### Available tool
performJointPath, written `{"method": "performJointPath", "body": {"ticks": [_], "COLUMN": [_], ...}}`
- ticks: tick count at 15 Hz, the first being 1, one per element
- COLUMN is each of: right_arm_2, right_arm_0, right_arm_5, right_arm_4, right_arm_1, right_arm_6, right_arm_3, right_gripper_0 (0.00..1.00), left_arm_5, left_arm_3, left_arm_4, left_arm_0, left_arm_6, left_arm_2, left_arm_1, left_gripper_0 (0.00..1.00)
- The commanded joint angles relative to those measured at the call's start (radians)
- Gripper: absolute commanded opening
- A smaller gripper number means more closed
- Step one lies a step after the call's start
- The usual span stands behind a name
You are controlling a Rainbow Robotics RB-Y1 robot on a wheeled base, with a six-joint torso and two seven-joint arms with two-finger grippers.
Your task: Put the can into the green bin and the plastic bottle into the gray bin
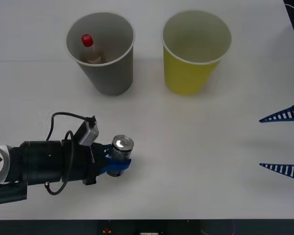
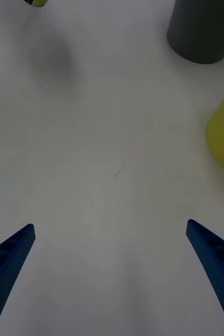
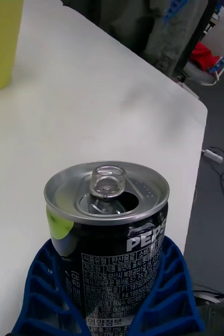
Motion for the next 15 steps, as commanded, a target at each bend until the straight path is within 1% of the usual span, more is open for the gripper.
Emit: {"method": "performJointPath", "body": {"ticks": [1,4,5,6,7,8,10,11,12,15], "right_arm_2": [0.000,0.000,0.000,0.000,0.000,0.000,0.000,0.000,0.000,0.000], "right_arm_0": [0.000,0.000,0.000,0.000,0.000,0.000,0.000,0.000,0.000,0.000], "right_arm_5": [0.000,0.000,0.000,0.000,0.000,0.000,0.000,0.000,0.000,0.000], "right_arm_4": [0.000,0.000,0.000,0.000,0.000,0.000,0.000,0.000,0.000,0.000], "right_arm_1": [0.000,0.000,0.000,0.000,0.000,0.000,0.000,0.000,0.000,0.000], "right_arm_6": [0.000,0.000,0.000,0.000,0.000,0.000,0.000,0.000,0.000,0.000], "right_arm_3": [0.000,0.000,0.000,0.000,0.000,0.000,0.000,0.000,0.000,0.000], "right_gripper_0": [1.00,1.00,1.00,1.00,1.00,1.00,1.00,1.00,1.00,1.00], "left_arm_5": [-0.001,-0.002,-0.037,-0.093,-0.178,-0.272,-0.370,-0.402,-0.409,-0.409], "left_arm_3": [-0.100,-0.189,-0.211,-0.228,-0.243,-0.245,-0.240,-0.231,-0.234,-0.188], "left_arm_4": [-0.203,-0.378,-0.421,-0.456,-0.479,-0.482,-0.493,-0.504,-0.511,-0.516], "left_arm_0": [0.000,-0.020,-0.044,-0.066,-0.086,-0.112,-0.170,-0.210,-0.236,-0.367], "left_arm_6": [0.283,0.513,0.590,0.633,0.636,0.637,0.640,0.683,0.729,0.737], "left_arm_2": [0.049,0.086,0.093,0.119,0.167,0.218,0.262,0.264,0.261,0.221], "left_arm_1": [0.000,0.000,-0.004,-0.021,-0.053,-0.096,-0.158,-0.176,-0.181,-0.192], "left_gripper_0": [0.00,0.00,0.00,0.00,0.00,0.00,0.00,0.00,0.00,0.00]}}
